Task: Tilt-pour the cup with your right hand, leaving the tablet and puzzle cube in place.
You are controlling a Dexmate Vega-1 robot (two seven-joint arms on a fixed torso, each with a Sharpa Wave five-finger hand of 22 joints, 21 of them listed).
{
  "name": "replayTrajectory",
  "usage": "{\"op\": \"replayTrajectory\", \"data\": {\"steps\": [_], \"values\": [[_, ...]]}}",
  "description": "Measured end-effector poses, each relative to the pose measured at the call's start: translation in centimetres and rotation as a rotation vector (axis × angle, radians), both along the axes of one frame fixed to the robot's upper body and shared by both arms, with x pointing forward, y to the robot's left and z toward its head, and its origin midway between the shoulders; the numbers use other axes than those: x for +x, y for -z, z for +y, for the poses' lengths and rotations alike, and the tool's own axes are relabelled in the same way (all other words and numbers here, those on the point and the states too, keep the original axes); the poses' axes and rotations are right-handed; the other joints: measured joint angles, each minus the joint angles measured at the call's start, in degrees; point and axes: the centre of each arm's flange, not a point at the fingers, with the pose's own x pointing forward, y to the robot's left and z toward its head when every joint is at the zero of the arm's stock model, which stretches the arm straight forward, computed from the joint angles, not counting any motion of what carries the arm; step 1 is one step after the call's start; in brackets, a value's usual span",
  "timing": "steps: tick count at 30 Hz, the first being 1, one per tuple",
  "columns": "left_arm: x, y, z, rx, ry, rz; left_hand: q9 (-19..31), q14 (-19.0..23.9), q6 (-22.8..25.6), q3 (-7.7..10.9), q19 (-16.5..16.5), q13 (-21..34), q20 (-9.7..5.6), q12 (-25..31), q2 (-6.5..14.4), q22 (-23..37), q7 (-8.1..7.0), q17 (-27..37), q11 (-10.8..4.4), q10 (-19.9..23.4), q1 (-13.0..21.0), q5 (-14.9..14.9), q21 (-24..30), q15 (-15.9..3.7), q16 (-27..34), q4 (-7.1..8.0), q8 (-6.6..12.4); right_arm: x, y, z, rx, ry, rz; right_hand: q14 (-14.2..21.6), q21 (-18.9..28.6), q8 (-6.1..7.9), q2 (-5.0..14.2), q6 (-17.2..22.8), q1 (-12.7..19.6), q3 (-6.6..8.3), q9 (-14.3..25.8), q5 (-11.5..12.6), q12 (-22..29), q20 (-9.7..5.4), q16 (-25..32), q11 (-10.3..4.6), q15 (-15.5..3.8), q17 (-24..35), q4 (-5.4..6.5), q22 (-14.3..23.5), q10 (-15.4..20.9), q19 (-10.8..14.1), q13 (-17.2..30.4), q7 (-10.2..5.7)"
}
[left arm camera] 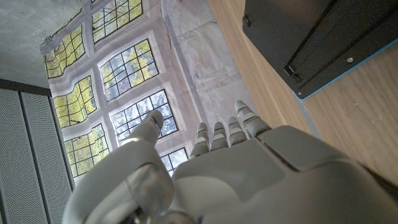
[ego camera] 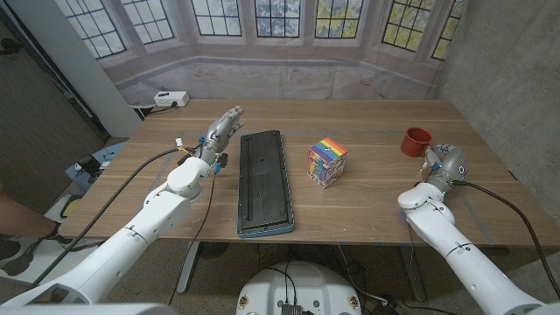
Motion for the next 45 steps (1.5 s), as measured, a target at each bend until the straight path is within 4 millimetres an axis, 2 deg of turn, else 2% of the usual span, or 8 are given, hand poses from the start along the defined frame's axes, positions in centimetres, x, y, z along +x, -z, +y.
{"op": "replayTrajectory", "data": {"steps": [15,24,38,45], "values": [[-0.2,0.0,-0.8,0.010,0.002,0.003,0.0,0.0,0.1,-0.24,0.0,0.0,0.00,0.0,0.1,0.0,0.09,0.0,0.00,0.0,0.1,0.0,0.0,0.00,0.0,-0.23,0.00,-0.3,0.5,-1.7,0.027,-0.075,-0.004,-0.5,0.0,-0.43,0.00,-0.3,0.5,-0.16,0.0,0.0,-0.3,0.00,-0.3,0.07,0.14,0.0,0.16,0.0,-0.1,-0.4,0.0,0.30],[-0.3,0.0,-1.2,0.015,0.007,0.002,0.0,0.1,0.3,-0.24,0.0,0.0,0.00,0.0,0.1,0.0,-0.13,0.0,0.00,0.0,0.4,0.0,0.0,-0.12,0.0,-0.23,0.00,-0.4,0.6,-2.5,0.030,-0.131,-0.014,-0.7,0.0,-0.61,0.22,-0.5,0.8,-0.15,0.0,0.0,-0.5,-0.30,-0.5,-0.22,-0.07,0.0,0.16,0.0,-0.4,-0.7,0.0,0.09],[-0.5,0.0,-1.7,0.020,0.009,0.001,0.0,0.1,0.3,-0.48,0.0,0.3,0.00,0.0,0.0,0.0,-0.17,0.0,0.00,0.0,0.5,0.0,0.0,-0.11,0.0,-0.47,0.00,0.0,0.8,-4.1,0.020,-0.219,-0.019,-1.6,-0.2,-0.88,0.30,-1.4,1.2,-0.15,0.3,0.0,-1.2,0.10,-0.9,-0.78,0.06,0.0,0.16,0.0,-1.5,-1.1,0.0,-0.21],[-0.5,-0.1,-2.0,0.021,0.013,-0.001,0.0,0.1,1.2,-0.48,0.0,0.3,0.00,0.0,0.0,0.0,0.39,0.0,-0.22,0.2,0.5,0.0,0.0,-0.11,0.0,-0.47,0.00,0.2,0.6,-4.6,0.018,-0.255,-0.032,-1.6,-0.2,-0.88,0.29,-1.4,1.8,-0.15,0.3,0.0,-1.2,0.10,-0.9,-0.84,0.05,0.0,0.16,0.0,-1.6,-1.1,0.0,-0.21]]}}
